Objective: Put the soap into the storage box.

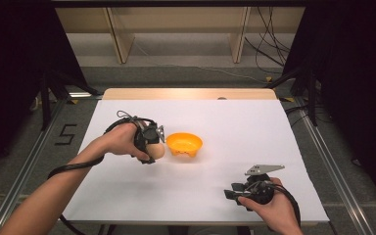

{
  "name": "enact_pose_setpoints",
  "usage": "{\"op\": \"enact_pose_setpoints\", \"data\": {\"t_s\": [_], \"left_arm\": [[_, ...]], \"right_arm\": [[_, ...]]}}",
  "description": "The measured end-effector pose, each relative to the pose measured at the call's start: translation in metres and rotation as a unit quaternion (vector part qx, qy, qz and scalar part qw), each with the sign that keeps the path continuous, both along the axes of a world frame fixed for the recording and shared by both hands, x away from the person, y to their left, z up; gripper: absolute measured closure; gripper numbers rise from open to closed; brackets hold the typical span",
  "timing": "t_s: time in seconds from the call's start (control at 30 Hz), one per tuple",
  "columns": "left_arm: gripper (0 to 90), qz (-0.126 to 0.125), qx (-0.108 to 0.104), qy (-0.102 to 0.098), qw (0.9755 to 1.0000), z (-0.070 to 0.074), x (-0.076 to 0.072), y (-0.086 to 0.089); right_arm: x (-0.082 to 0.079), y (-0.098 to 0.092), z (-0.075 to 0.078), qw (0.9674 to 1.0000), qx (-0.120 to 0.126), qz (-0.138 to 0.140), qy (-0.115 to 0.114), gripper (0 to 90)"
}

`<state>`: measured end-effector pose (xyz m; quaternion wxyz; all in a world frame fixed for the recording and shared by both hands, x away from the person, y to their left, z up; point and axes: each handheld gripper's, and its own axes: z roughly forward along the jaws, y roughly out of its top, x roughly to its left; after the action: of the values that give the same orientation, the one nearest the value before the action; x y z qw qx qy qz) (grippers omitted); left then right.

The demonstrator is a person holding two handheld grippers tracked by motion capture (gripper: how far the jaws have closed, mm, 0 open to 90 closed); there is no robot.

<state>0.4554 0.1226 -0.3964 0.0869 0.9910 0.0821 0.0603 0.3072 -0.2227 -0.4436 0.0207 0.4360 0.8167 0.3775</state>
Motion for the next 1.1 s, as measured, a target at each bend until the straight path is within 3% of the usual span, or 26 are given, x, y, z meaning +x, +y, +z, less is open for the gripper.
{"op": "enact_pose_setpoints", "data": {"t_s": [1.1], "left_arm": [[32.7, -0.005, -0.009, -0.013, 0.9999, 0.011, 0.007, -0.005]], "right_arm": [[0.001, 0.0, 0.0, 1.0, 0.0, -0.001, 0.001, 56.8]]}}
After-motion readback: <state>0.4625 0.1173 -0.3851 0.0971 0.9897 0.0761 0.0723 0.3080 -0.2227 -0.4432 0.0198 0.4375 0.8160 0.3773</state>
